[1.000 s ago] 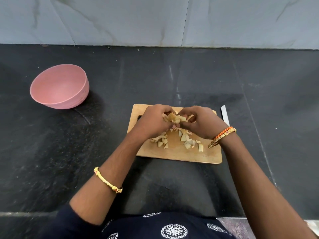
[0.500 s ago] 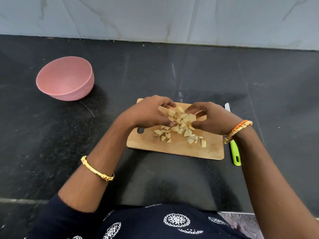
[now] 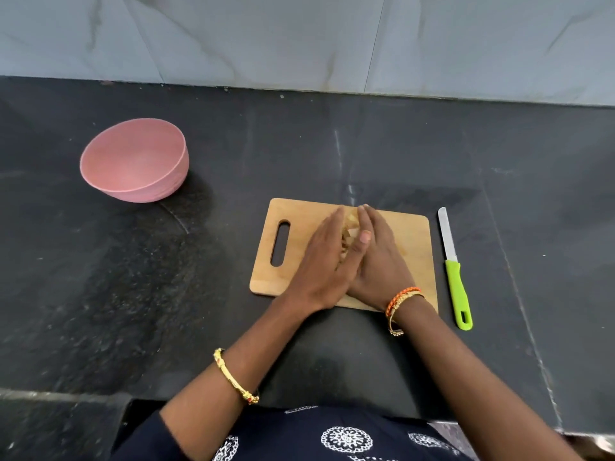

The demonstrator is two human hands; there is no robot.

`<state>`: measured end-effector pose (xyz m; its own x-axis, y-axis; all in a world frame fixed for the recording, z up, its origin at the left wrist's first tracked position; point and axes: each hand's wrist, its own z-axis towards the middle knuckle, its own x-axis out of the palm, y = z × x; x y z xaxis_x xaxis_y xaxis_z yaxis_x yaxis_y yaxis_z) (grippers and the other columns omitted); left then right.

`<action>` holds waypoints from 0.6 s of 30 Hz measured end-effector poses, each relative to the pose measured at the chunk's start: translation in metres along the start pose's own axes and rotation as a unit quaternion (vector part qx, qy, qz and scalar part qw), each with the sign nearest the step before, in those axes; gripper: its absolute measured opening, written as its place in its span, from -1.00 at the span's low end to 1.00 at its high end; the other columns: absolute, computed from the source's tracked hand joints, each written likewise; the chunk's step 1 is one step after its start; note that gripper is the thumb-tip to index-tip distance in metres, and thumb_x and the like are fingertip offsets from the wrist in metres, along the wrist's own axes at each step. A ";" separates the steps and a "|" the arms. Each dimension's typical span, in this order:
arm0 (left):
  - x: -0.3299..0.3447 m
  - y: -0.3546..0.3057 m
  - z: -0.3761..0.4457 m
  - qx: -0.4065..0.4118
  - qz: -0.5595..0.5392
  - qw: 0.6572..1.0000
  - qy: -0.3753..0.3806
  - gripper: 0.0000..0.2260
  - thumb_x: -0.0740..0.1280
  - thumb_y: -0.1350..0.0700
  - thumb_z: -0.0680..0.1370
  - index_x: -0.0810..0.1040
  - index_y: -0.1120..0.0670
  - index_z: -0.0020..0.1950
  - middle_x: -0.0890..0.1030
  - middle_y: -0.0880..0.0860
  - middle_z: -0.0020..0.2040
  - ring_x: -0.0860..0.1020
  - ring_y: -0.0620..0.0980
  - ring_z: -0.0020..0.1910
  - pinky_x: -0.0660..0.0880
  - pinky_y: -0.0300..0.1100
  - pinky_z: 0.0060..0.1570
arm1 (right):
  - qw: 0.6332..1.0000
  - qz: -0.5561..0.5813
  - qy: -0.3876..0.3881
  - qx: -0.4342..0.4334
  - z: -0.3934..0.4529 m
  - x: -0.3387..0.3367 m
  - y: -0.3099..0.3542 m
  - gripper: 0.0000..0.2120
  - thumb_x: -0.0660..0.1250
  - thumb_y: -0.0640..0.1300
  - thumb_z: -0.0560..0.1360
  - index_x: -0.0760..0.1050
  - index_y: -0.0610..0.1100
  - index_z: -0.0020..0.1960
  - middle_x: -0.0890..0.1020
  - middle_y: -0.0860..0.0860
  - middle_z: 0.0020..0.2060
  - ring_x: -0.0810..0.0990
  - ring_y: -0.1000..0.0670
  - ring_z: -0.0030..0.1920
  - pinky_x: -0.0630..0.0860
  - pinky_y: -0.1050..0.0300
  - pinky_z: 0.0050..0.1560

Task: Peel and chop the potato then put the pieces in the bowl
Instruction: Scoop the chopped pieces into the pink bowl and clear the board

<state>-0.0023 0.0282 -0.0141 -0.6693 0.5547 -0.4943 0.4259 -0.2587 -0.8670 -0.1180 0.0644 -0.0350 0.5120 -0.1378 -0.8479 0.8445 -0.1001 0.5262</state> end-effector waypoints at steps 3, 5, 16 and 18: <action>-0.005 -0.006 0.005 -0.032 -0.128 0.991 -0.002 -0.40 0.00 -0.21 0.58 -0.07 0.01 0.53 0.21 -0.11 0.44 0.18 -0.31 0.34 0.13 -0.49 0.22 | 0.999 0.013 0.027 -0.026 0.011 0.000 -0.002 -0.12 0.27 0.21 0.33 0.15 -0.25 0.49 0.20 -0.16 0.46 0.13 -0.09 0.48 0.18 0.02 0.47; -0.012 -0.006 0.013 -0.068 -0.225 0.972 -0.024 -0.32 -0.03 -0.34 0.52 -0.08 -0.03 0.53 0.17 -0.13 0.44 0.21 -0.22 0.39 0.18 -0.34 0.31 | 0.998 0.044 0.025 -0.026 0.012 -0.003 -0.004 -0.14 0.39 0.18 0.29 0.26 -0.24 0.44 0.29 -0.15 0.39 0.24 -0.10 0.42 0.21 0.13 0.42; -0.010 0.008 0.018 -0.078 -0.267 0.955 -0.100 -0.45 -0.01 -0.30 0.47 0.42 -0.05 0.31 0.53 -0.07 0.21 0.47 -0.19 0.23 0.38 -0.20 0.28 | 0.994 0.079 -0.031 -0.067 0.026 0.000 -0.007 -0.62 0.48 -0.18 0.30 0.56 -0.20 0.10 0.54 -0.11 -0.01 0.49 -0.13 0.03 0.36 0.15 0.06; -0.007 0.006 0.017 -0.066 -0.268 0.956 -0.103 -0.40 -0.02 -0.27 0.48 0.40 0.05 0.36 0.51 -0.03 0.27 0.46 -0.20 0.25 0.36 -0.22 0.31 | 0.992 0.090 -0.039 -0.073 0.028 0.000 -0.009 -0.62 0.50 -0.24 0.28 0.57 -0.20 0.08 0.56 -0.10 -0.04 0.52 -0.12 -0.02 0.41 0.14 0.01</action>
<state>-0.0057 0.0099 -0.0168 -0.9126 0.4089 0.0054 0.0519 0.1290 -0.9903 -0.1295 0.0382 -0.0379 0.6479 -0.2165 -0.7303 0.7570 0.0762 0.6490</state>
